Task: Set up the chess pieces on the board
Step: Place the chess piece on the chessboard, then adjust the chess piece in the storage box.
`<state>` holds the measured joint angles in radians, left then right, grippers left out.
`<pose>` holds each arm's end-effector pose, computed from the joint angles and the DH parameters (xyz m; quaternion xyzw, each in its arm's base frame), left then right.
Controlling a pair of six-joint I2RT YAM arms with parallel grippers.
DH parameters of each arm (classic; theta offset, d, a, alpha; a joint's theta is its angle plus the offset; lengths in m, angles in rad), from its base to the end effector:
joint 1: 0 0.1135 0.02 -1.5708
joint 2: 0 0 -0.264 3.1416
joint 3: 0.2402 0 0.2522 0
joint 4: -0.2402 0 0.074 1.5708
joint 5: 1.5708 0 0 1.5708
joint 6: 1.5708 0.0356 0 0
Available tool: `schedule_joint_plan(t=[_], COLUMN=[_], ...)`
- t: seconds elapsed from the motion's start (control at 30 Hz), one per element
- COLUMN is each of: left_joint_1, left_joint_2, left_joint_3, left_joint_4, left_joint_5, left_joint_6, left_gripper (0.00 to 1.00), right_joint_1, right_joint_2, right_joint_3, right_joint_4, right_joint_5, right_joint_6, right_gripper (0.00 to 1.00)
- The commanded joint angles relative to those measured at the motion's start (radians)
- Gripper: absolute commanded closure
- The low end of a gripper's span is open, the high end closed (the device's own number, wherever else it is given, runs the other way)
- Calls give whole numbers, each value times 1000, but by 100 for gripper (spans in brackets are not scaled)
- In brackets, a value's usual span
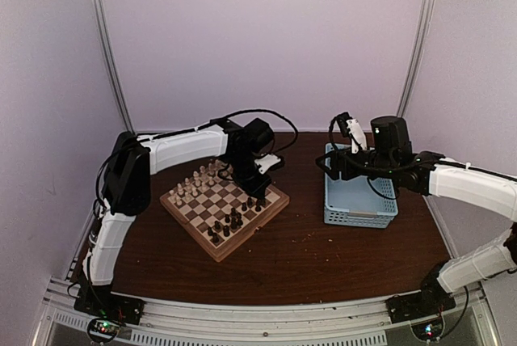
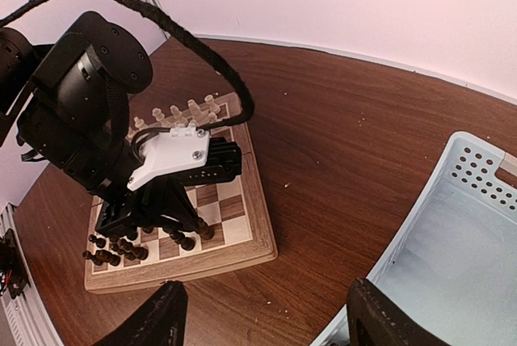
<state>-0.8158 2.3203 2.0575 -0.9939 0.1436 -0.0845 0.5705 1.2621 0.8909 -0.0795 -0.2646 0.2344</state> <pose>0.3292 -0.3572 0.1972 0.3627 0.9160 -0.1317 0.1096 0.2368 0.1630 0.2849 -0.2096 0.8163 0.3091 0.4407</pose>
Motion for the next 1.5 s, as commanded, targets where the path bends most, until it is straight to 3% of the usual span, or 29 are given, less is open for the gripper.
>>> schedule_joint_plan(t=[0.0,0.4,0.63,0.8,0.9,1.0,1.03,1.1,1.13,1.2,1.33,1.47], left_joint_1=[-8,-13,-17,-19,-18,-22,-22,-23,-23,-25,-30,-34], left_joint_2=[10,18,18,16,4,-35,-58,-116,-152,-224,-392,-524], left_joint_3=[37,40,50,96,137,149,133,75,44,-31,-200,-348], left_joint_4=[-4,-4,-11,-11,-9,0,18,80,109,170,315,424], left_joint_5=[20,29,10,-4,-22,-58,-67,-72,-74,-76,-80,-104], left_joint_6=[12,6,5,-20,-29,-28,-27,-23,-22,-19,-15,-30], left_gripper=[94,91,68,62,60,59,58,57,56,55,51,40], right_joint_1=[-9,-11,-12,-15,-24,-45,-54,-65,-67,-68,-78,-93], right_joint_2=[-18,-27,-33,-37,-54,-89,-100,-118,-128,-175,-319,-338], right_joint_3=[-9,-9,-12,-6,6,15,25,65,81,63,-78,-61], right_joint_4=[20,15,14,2,-36,-103,-139,-243,-293,-326,-205,-317], right_joint_5=[-9,-13,-12,-3,55,236,268,340,392,428,430,480], right_joint_6=[5,5,5,-2,10,112,127,130,133,115,114,143], right_gripper=[29,30,29,29,27,23,21,2,0,0,0,0])
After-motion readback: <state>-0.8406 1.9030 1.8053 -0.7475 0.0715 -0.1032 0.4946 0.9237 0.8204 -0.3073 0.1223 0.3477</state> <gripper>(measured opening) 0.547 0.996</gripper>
